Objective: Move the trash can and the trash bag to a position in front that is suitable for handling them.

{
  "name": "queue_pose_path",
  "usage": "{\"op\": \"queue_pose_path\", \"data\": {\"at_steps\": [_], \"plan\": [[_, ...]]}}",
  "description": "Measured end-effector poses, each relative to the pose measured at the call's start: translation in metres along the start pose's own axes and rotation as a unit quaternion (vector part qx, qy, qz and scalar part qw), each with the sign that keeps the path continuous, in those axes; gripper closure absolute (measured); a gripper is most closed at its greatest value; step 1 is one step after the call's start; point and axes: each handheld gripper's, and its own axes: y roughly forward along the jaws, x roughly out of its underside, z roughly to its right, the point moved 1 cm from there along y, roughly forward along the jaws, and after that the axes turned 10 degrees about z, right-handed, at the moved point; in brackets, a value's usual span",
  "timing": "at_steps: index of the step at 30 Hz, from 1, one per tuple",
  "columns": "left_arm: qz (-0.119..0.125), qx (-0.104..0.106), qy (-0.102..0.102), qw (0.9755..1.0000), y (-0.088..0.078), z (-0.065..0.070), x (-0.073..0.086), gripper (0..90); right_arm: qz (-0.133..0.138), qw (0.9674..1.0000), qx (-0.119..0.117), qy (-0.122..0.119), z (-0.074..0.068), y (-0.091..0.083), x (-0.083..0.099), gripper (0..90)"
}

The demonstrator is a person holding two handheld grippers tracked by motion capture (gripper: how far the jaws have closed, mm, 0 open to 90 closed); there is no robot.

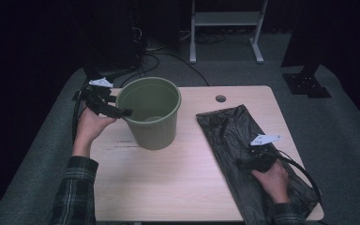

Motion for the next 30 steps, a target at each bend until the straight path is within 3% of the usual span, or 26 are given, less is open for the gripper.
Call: {"op": "queue_pose_path", "data": {"at_steps": [15, 20, 30], "plan": [[-0.011, 0.009, 0.014, 0.9998, 0.000, 0.018, 0.001, 0.0, 0.000, 1.0000, 0.000, 0.000, 0.000, 0.000, 0.000, 13.0], [-0.012, 0.011, 0.011, 0.9998, 0.000, 0.028, 0.002, 0.0, 0.000, 1.0000, 0.000, 0.000, 0.000, 0.000, 0.000, 13.0], [-0.001, 0.041, 0.014, 0.9991, 0.001, 0.052, 0.008, 0.0, 0.000, 1.0000, 0.000, 0.001, 0.000, 0.000, 0.000, 13.0]]}}
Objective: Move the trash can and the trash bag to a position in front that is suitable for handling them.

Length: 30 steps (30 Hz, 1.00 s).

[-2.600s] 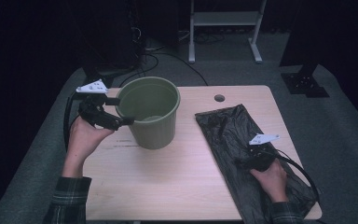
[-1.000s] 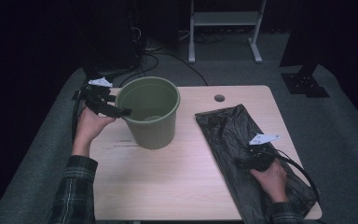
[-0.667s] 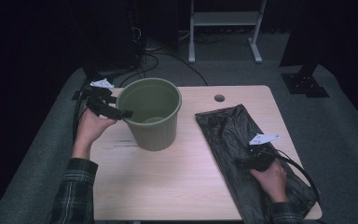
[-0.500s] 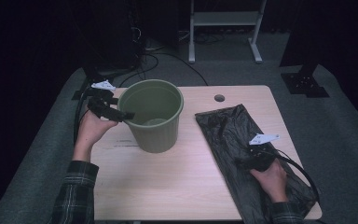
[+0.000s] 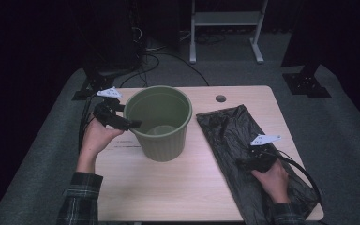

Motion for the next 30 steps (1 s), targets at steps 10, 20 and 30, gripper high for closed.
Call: {"op": "queue_pose_path", "data": {"at_steps": [10, 20, 30], "plan": [[-0.010, 0.033, 0.018, 0.9993, 0.007, 0.028, 0.001, 0.0, 0.000, 1.0000, 0.000, 0.000, 0.000, 0.000, 0.000, 13.0], [-0.008, 0.060, 0.031, 0.9977, 0.012, 0.053, 0.004, 0.0, 0.000, 1.0000, 0.000, -0.001, 0.000, 0.000, 0.000, 13.0], [-0.019, 0.083, 0.047, 0.9952, 0.014, 0.076, 0.007, 0.0, 0.000, 1.0000, 0.000, -0.001, 0.000, 0.000, 0.000, 13.0]]}}
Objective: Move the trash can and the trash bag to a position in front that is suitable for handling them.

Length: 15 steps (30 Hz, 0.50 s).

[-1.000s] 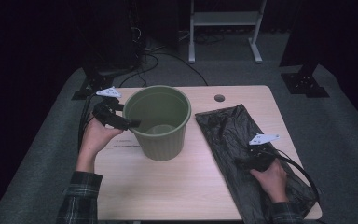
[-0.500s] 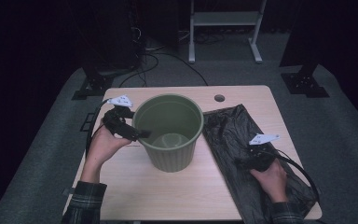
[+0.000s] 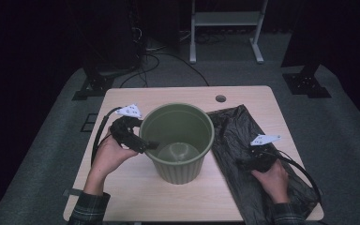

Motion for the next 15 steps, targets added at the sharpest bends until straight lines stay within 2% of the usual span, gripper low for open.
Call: {"op": "queue_pose_path", "data": {"at_steps": [1, 5, 11, 15], "plan": [[-0.005, 0.001, 0.004, 1.0000, 0.0017, 0.0025, 0.0006, 0.0, 0.000, 1.0000, 0.000, 0.000, 0.0000, 0.0000, 0.0000, 13.0], [0.003, 0.013, 0.001, 0.9999, 0.0035, 0.0062, 0.0025, 0.0, 0.000, 1.0000, 0.000, 0.000, 0.0000, 0.0000, 0.0000, 13.0], [0.009, 0.014, 0.003, 0.9999, 0.0016, 0.0042, -0.0005, 0.0, 0.000, 1.0000, 0.000, 0.000, 0.0000, 0.0000, 0.0000, 13.0], [0.022, 0.004, -0.001, 0.9998, -0.0030, -0.0012, -0.0055, 0.0, 0.000, 1.0000, 0.000, 0.000, 0.0000, 0.0000, 0.0000, 13.0]]}}
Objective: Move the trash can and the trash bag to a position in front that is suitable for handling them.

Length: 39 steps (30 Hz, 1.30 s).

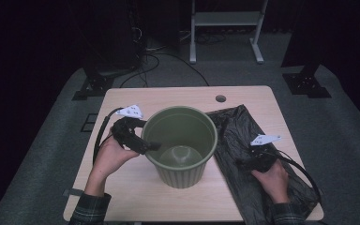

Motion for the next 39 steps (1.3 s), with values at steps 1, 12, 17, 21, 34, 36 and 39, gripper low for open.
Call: {"op": "queue_pose_path", "data": {"at_steps": [1, 12, 17, 21, 34, 36, 39], "plan": [[0.006, -0.004, 0.000, 1.0000, -0.002, -0.001, -0.002, 0.0, 0.000, 1.0000, 0.000, 0.000, 0.000, 0.000, 0.000, 13.0], [0.057, -0.026, 0.003, 0.9981, -0.041, 0.003, -0.008, 0.0, 0.000, 1.0000, 0.000, 0.000, 0.000, 0.000, 0.000, 13.0], [0.066, -0.038, 0.006, 0.9971, -0.058, 0.011, 0.001, 0.0, 0.000, 1.0000, 0.000, 0.000, 0.000, 0.000, 0.000, 13.0], [0.067, -0.050, 0.005, 0.9965, -0.065, 0.015, 0.013, 0.0, 0.000, 1.0000, 0.001, 0.000, 0.000, 0.000, 0.000, 12.8], [0.053, -0.067, 0.000, 0.9964, -0.055, 0.025, 0.069, 0.0, -0.001, 1.0000, 0.002, 0.001, 0.000, 0.000, 0.000, 12.4], [0.049, -0.063, 0.000, 0.9968, -0.051, 0.025, 0.077, 0.0, -0.001, 1.0000, 0.002, 0.001, 0.000, 0.000, 0.000, 12.4], [0.045, -0.058, 0.000, 0.9973, -0.043, 0.027, 0.089, 0.0, -0.001, 1.0000, 0.002, 0.002, 0.000, 0.000, 0.000, 12.3]]}}
